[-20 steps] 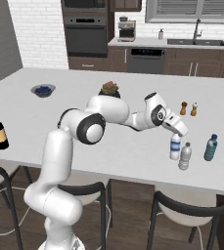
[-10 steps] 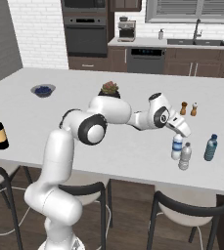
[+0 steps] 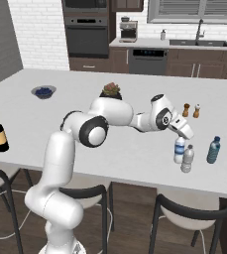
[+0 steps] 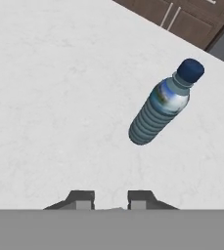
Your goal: Move the plastic bottles in the middle to the plastics group, and the glass bottles in the middle to the glass group.
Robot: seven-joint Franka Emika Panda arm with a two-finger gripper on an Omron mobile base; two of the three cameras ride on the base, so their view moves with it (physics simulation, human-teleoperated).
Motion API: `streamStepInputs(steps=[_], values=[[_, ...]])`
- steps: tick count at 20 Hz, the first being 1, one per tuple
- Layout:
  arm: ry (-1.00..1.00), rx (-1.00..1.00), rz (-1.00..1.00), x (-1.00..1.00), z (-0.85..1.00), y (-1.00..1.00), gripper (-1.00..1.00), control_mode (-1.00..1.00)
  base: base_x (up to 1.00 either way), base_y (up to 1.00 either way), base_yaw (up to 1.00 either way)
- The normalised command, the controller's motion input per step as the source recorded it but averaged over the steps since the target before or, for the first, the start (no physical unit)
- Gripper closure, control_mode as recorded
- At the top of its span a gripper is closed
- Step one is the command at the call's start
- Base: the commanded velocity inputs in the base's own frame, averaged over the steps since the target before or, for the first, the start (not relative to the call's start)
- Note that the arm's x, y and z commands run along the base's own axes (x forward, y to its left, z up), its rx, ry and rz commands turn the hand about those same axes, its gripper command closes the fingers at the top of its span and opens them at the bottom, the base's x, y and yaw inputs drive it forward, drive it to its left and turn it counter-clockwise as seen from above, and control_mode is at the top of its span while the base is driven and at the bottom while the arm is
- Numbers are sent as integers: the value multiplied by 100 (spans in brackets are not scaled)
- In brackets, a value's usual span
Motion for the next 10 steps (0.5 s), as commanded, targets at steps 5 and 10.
streamStepInputs(steps=[5,10], values=[[0,0,0,0,0,0,-100,-100,0,0,0],[0,0,0,-6,0,-1,-100,-100,0,0,0]])
